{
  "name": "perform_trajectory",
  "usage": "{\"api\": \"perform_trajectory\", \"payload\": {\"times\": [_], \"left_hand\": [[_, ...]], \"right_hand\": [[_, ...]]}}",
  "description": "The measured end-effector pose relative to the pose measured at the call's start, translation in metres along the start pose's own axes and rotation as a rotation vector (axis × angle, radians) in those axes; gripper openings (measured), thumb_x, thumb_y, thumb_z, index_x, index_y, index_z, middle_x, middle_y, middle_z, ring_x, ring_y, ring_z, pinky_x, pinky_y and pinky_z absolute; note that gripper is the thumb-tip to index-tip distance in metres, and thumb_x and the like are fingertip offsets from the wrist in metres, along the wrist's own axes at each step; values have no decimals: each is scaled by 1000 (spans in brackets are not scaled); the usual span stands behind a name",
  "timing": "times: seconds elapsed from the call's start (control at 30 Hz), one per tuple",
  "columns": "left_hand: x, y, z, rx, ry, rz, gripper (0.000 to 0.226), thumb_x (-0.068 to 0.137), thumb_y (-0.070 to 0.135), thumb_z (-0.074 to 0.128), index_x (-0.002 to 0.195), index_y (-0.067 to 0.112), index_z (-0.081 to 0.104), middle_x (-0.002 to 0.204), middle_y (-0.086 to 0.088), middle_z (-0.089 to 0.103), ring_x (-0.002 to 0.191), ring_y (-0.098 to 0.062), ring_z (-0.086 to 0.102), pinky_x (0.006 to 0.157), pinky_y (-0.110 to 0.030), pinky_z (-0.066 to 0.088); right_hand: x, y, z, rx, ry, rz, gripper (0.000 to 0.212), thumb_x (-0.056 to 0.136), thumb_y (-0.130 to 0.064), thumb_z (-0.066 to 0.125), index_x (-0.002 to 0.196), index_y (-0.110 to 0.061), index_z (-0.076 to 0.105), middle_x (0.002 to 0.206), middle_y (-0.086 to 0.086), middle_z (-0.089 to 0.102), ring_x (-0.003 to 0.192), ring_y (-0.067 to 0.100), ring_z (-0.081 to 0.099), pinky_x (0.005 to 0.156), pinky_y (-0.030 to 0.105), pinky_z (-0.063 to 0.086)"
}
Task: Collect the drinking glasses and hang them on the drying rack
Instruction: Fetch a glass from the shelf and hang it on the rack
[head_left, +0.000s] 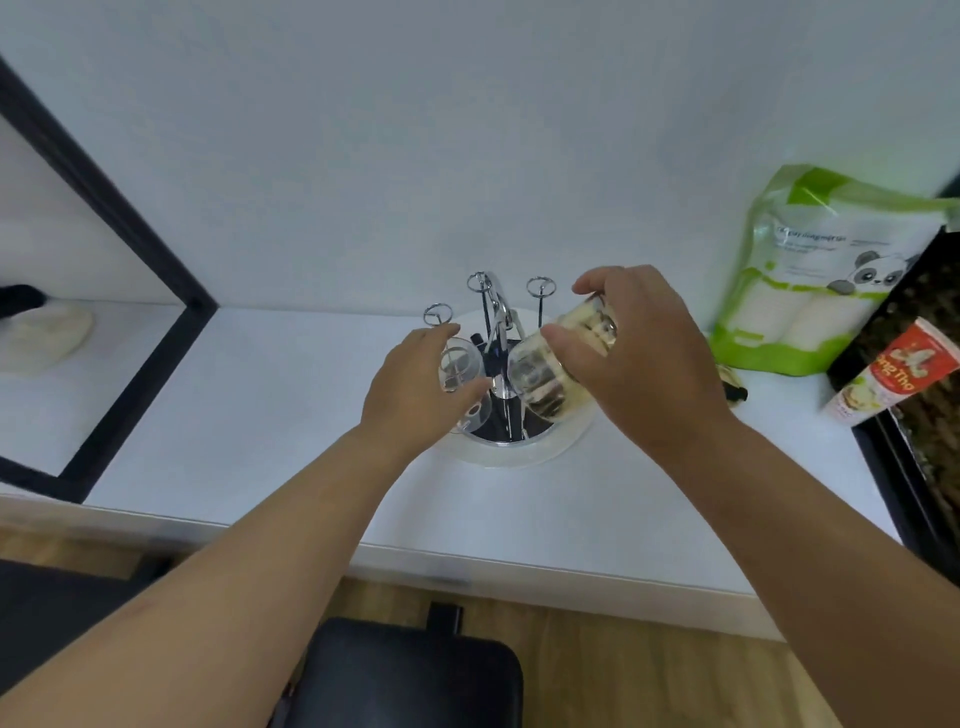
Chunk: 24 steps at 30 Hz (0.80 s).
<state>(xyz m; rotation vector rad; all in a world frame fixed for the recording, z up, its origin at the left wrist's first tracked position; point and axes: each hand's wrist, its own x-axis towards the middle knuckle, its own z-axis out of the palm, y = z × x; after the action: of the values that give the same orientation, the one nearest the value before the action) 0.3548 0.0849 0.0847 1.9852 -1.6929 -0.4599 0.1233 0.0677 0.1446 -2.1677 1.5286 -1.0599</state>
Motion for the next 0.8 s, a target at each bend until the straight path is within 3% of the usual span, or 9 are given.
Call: {"api": "perform_trajectory", "payload": {"times": [0.23,0.67,0.8], "left_hand": [[18,-27,-20,-39,-115,65,82,85,53,79,155,28,44,155,7,50,141,-16,47,113,-34,38],[45,-49,-27,-99,-234,154,100,72,57,87,158,31,41,156,8,50,141,-17,48,114,-42,43],[49,-51,-25,-117,-232,167,103,69,56,90,157,33,43,154,7,51,140,-16,49,114,-44,43]], "right_hand": [[5,-17,22,-186,-62,-146,49,87,-44,82,130,-24,69,124,4,57,110,28,57,71,38,53],[-3,-20,74,-317,-164,-157,62,80,-42,89,136,-24,68,133,11,56,114,31,61,66,35,50],[-5,-20,89,-351,-213,-146,72,78,-42,90,141,-24,62,135,9,54,115,31,61,66,39,55]]}}
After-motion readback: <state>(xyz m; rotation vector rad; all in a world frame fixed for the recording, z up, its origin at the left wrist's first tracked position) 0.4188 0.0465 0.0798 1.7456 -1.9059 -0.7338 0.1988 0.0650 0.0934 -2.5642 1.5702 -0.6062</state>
